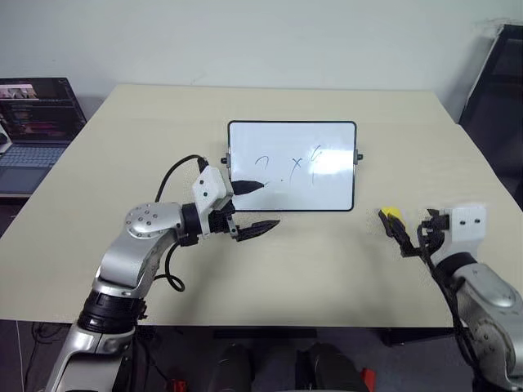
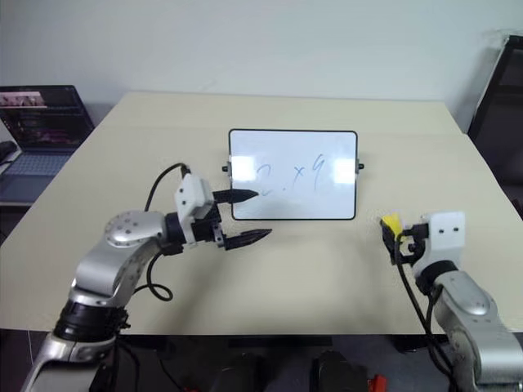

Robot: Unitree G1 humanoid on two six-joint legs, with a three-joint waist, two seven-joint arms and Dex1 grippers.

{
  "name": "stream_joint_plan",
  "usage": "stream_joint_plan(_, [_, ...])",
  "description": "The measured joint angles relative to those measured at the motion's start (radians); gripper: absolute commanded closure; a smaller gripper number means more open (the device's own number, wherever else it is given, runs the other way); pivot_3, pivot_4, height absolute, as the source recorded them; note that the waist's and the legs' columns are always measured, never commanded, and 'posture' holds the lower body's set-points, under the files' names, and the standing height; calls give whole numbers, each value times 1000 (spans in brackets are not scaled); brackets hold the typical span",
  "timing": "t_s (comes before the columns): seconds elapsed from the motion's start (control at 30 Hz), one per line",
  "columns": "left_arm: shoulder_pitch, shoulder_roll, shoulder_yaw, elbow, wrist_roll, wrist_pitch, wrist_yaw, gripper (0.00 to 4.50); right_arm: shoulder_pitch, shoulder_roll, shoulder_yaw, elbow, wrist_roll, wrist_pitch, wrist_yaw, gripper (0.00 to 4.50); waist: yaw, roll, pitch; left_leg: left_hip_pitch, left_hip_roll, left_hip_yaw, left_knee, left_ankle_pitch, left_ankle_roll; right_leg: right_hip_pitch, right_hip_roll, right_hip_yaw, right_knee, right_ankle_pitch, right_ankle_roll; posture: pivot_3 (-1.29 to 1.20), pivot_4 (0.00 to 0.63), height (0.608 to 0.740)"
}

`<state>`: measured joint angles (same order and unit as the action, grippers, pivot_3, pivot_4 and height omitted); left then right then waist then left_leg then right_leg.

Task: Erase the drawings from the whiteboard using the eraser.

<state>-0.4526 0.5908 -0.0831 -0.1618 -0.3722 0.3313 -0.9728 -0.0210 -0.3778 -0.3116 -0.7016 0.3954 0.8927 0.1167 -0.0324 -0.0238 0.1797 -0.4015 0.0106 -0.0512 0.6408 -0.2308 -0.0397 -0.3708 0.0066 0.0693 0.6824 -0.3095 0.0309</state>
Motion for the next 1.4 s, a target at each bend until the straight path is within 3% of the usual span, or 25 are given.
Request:
stream_joint_plan(0.27, [-61, -29, -64, 23, 9, -11, -49, 0, -134, -43, 17, 126, 18, 128, 3, 51, 0, 0, 0, -1, 0, 0, 0, 0, 0, -2, 0, 0, 0, 0, -1, 0, 150, 740])
stream_joint_plan(0.57, [-81, -46, -78, 65, 26, -63, -111, 0, -227, -70, 62, 311, -17, 139, 25, 51, -2, 0, 0, -1, 0, 1, 0, 0, 1, -2, 0, 0, 0, 0, -1, 0, 150, 740])
stream_joint_plan(1.2, [-25, -44, -79, 71, 45, -101, -116, 0, -271, -70, 87, 505, -82, 72, 65, 51, -1, 0, 0, -2, 0, 1, 0, 0, 1, -2, 0, 0, 0, 0, -1, 0, 150, 740])
stream_joint_plan(1.33, [-25, -43, -79, 63, 45, -90, -108, 0, -271, -70, 97, 511, -92, 61, 76, 908, -1, 0, 0, -2, 0, 1, 0, 0, 1, -2, 0, 0, 0, 0, -1, 0, 150, 740])
stream_joint_plan(1.4, [-25, -41, -79, 51, 44, -81, -107, 0, -271, -70, 98, 511, -99, 56, 78, 1627, -1, 0, 0, -2, 0, 1, 0, 0, 1, -2, 0, 0, 0, 0, -1, 0, 150, 740])
